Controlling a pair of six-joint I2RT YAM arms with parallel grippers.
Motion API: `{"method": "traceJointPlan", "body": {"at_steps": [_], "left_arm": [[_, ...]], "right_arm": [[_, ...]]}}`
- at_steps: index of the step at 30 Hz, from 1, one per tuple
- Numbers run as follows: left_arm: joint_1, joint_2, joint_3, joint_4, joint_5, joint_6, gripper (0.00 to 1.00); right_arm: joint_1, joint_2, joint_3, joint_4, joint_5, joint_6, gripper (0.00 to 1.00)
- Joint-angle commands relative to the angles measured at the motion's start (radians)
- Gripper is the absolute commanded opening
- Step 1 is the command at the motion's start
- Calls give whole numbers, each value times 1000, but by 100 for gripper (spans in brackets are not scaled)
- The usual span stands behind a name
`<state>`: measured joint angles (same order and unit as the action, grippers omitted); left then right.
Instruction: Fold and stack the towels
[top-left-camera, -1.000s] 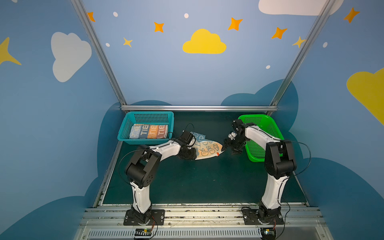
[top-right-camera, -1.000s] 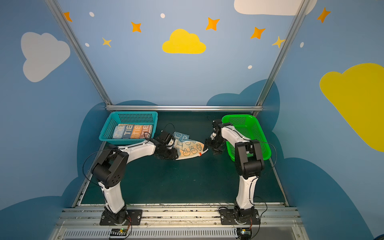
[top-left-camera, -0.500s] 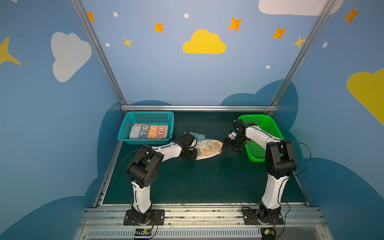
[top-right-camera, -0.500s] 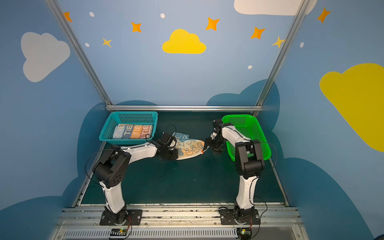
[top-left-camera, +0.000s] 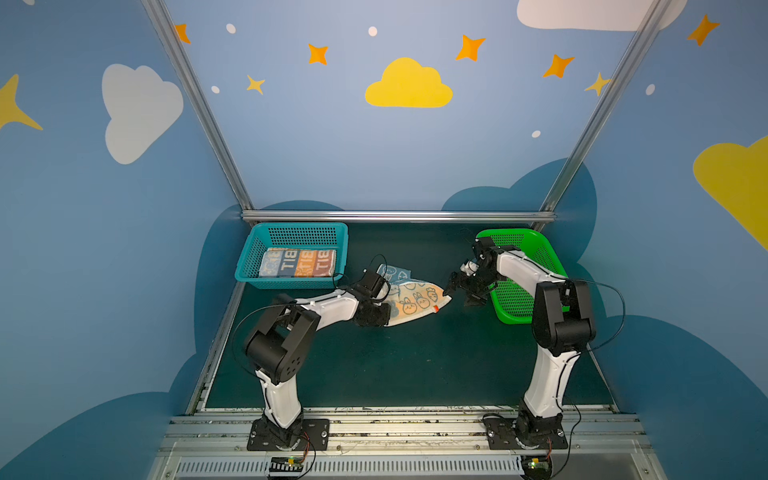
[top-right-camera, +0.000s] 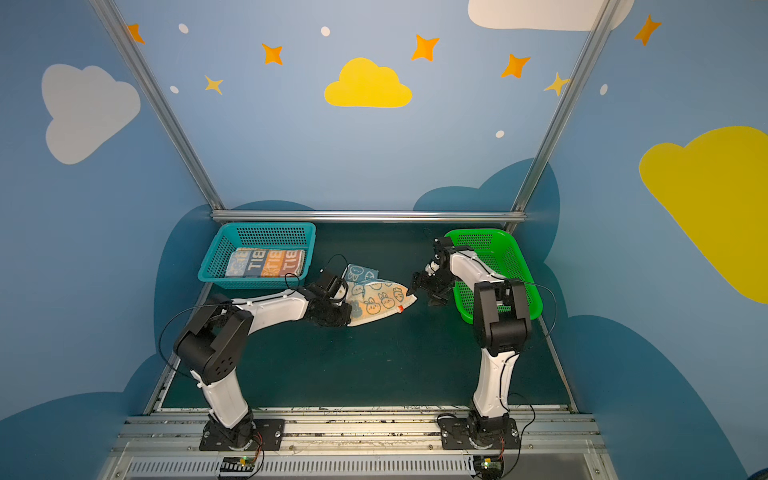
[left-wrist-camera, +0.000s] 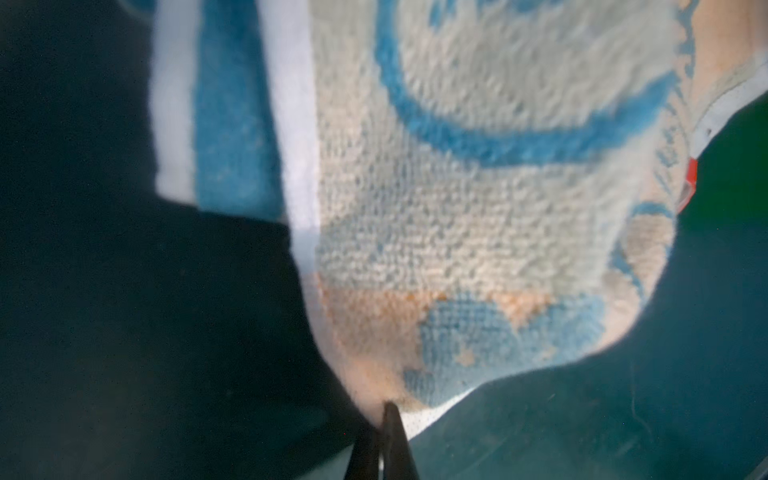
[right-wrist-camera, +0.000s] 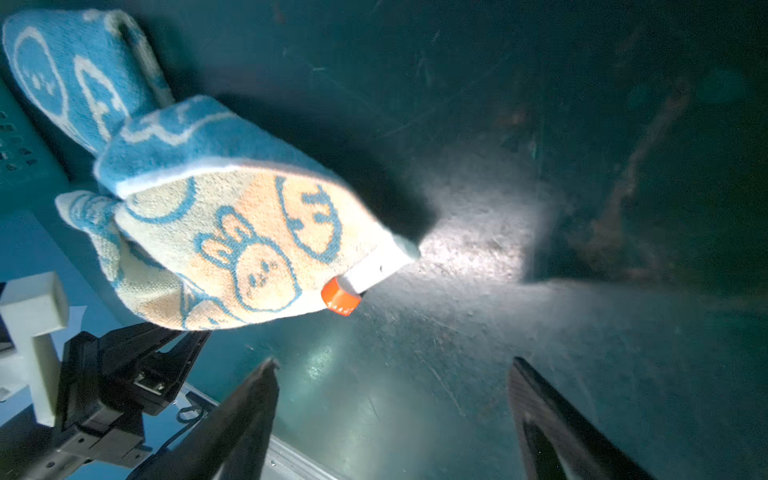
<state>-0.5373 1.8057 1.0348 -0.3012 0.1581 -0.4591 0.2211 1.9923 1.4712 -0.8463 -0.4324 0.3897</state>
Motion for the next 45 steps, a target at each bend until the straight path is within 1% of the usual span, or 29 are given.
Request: {"method": "traceJointPlan", "body": {"at_steps": [1, 4, 8, 13, 15, 18, 19, 20, 21, 24, 25, 27, 31, 35, 40, 43, 45], "left_arm": [[16, -58, -13, -36, 10, -10, 3], [25, -76, -17, -44, 11, -13, 3], [36, -92, -25, -47, 10, -18, 3], [45, -98, -29, -46, 11, -22, 3], [46, -102, -31, -46, 11, -23, 3], [48, -106, -38, -47, 9, -24, 3], [48, -105, -39, -44, 9, -25, 3], [48, -107, -41, -44, 9, -26, 3], [48, -107, -42, -44, 9, -24, 3], [48, -111, -45, -43, 12, -26, 3], [48, -115, -48, -41, 12, -26, 3], [48, -122, -52, -41, 9, -28, 3], [50, -129, -56, -44, 10, -26, 3], [54, -144, -61, -34, 23, -39, 3], [74, -194, -49, -34, 64, -73, 3], [94, -243, -20, -57, 106, -102, 3], [115, -279, 19, -83, 124, -121, 3]], "right_arm": [[-5, 58, 16, 35, -48, 17, 86], [5, 79, 8, 57, -80, 23, 86], [17, 71, -42, 98, -91, 28, 84], [28, 73, -91, 138, -122, 30, 75], [39, 74, -105, 147, -122, 33, 70], [53, 65, -138, 173, -109, 47, 66], [54, 64, -146, 181, -107, 51, 62], [58, 67, -148, 186, -104, 55, 53], [60, 73, -148, 187, -105, 56, 50], [67, 85, -153, 201, -95, 59, 50], [69, 86, -154, 204, -86, 62, 48], [70, 93, -153, 206, -84, 64, 42], [72, 85, -153, 207, -80, 63, 22], [73, 65, -150, 189, -76, 53, 0], [83, -3, -99, 114, -70, 35, 0], [97, -71, -10, 21, -50, 21, 0], [109, -117, 88, -57, -31, 10, 0]]}}
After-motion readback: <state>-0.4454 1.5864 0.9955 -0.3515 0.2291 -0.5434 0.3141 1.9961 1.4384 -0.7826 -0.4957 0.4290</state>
